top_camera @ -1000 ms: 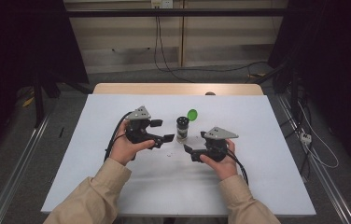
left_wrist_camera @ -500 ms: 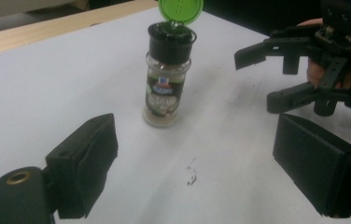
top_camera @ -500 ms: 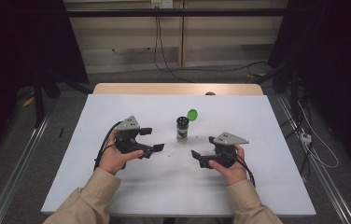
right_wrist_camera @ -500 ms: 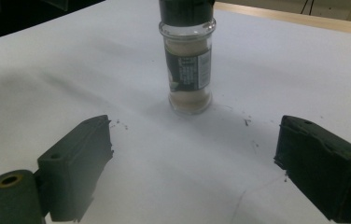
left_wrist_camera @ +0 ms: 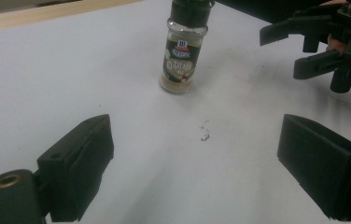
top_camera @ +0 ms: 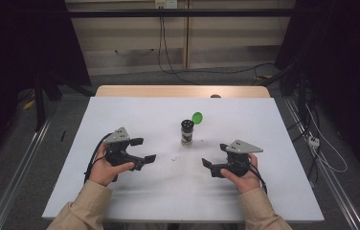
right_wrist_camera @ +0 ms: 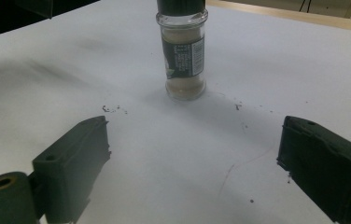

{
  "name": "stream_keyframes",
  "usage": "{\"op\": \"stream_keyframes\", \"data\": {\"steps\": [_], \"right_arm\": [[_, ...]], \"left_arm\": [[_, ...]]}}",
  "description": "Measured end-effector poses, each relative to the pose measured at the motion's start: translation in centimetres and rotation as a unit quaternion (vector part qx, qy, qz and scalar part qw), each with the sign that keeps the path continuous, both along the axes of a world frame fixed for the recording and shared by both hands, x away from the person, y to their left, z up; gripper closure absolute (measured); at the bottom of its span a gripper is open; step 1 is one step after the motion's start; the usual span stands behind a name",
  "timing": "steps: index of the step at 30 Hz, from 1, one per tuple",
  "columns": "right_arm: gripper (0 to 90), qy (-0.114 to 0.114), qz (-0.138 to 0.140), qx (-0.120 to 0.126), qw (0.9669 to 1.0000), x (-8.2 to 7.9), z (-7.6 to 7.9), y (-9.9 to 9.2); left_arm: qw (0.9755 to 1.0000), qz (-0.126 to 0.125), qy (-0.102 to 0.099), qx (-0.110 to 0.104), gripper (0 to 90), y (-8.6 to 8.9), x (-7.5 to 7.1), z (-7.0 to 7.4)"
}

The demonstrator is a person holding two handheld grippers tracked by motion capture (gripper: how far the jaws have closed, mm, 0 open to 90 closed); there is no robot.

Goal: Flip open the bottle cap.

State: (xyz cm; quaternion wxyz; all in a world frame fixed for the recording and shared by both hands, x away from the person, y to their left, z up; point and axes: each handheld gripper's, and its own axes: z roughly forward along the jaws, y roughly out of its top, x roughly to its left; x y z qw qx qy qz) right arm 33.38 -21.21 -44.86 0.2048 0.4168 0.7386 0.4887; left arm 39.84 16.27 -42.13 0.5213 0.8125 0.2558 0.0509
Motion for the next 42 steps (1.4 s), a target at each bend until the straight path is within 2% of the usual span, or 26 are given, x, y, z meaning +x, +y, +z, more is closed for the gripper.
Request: {"op": "stream_keyframes", "data": {"steps": [6, 14, 19, 22, 27, 35, 42], "right_arm": [[7.3, 0.000, 0.000, -0.002, 1.0000, -0.5, -0.1, -0.6], [5.6, -0.008, -0.001, -0.007, 0.9999, -1.3, -0.2, -1.6], [5.5, -0.010, -0.007, -0.007, 0.9999, -1.9, -0.3, -2.3], [5.4, -0.011, -0.005, -0.014, 0.9998, -2.3, -0.2, -2.5], [5.4, -0.011, -0.009, -0.014, 0.9998, -2.8, -0.4, -3.1], [5.2, -0.010, -0.014, -0.016, 0.9997, -3.4, -0.6, -4.1], [5.4, -0.009, -0.016, -0.019, 0.9997, -3.7, -0.8, -4.6]], "left_arm": [[1.0000, 0.007, 0.002, -0.002, 9.9, 1.4, -0.5, -0.5], [0.9999, 0.013, 0.002, 0.008, 9.7, 2.6, -1.2, -0.8], [0.9998, 0.018, 0.007, 0.009, 9.2, 3.0, -1.6, -1.2], [0.9997, 0.018, 0.006, 0.014, 9.0, 3.3, -1.7, -1.2], [0.9996, 0.021, 0.003, 0.020, 8.3, 3.6, -2.2, -1.4], [0.9995, 0.027, -0.003, 0.019, 7.6, 4.5, -2.9, -1.3], [0.9991, 0.038, 0.001, 0.020, 7.5, 5.6, -3.1, -1.6]]}}
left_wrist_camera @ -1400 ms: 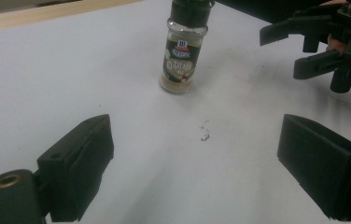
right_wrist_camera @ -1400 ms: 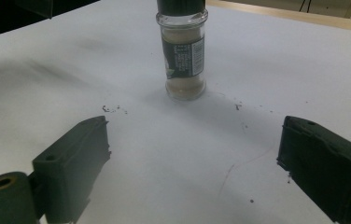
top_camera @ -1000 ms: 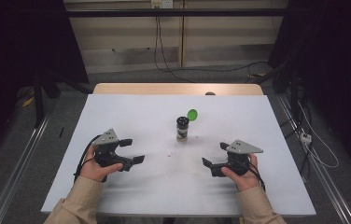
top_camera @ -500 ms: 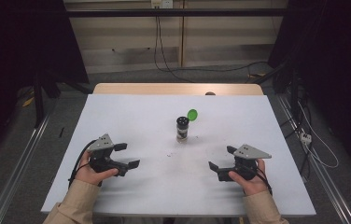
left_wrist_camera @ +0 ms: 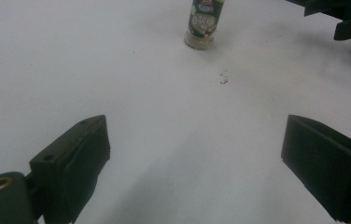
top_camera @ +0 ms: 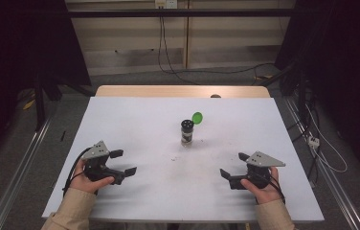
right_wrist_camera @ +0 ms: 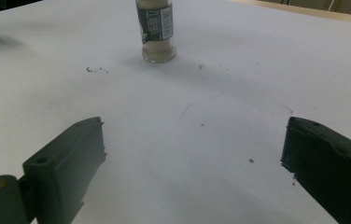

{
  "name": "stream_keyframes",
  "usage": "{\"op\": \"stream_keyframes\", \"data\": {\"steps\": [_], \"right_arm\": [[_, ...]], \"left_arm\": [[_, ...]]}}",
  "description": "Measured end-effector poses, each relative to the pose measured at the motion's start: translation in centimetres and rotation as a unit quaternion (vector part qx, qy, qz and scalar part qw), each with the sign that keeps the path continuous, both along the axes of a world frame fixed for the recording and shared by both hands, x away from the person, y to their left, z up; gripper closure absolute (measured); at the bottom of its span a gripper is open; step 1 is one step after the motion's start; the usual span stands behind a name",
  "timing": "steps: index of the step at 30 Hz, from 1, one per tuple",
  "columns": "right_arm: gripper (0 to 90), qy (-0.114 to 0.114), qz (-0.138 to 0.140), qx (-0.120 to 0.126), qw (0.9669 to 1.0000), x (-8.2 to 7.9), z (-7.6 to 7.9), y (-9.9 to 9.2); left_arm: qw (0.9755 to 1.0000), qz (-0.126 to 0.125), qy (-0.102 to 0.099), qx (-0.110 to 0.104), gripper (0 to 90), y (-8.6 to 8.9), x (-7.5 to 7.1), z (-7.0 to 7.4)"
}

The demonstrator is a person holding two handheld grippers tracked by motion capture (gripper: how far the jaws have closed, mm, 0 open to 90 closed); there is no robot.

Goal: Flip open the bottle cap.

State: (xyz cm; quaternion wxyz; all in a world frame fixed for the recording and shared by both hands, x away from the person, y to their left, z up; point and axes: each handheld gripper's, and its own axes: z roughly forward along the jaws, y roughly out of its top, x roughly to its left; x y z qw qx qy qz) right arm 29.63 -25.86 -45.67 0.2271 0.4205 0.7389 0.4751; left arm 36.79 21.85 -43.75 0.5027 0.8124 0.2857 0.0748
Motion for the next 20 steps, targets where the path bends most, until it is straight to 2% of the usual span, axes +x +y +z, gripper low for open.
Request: {"op": "stream_keyframes", "data": {"steps": [3, 11, 18, 20], "right_arm": [[5.3, -0.001, -0.002, 0.000, 1.0000, -0.1, 0.0, -0.2], [5.3, 0.000, -0.001, -0.001, 1.0000, -0.1, 0.0, -0.2], [5.3, 0.002, -0.001, -0.005, 1.0000, -0.1, -0.1, -0.1], [5.2, 0.003, -0.001, -0.007, 1.0000, 0.0, -0.2, -0.1]], "left_arm": [[1.0000, 0.003, -0.001, -0.006, 7.5, 0.4, -0.1, -0.1], [1.0000, 0.008, 0.000, -0.003, 7.6, 1.4, -0.5, -0.3], [0.9999, 0.016, 0.001, 0.003, 7.1, 1.8, -0.5, -0.6], [0.9998, 0.016, 0.000, 0.010, 7.1, 1.8, -0.5, -0.6]]}}
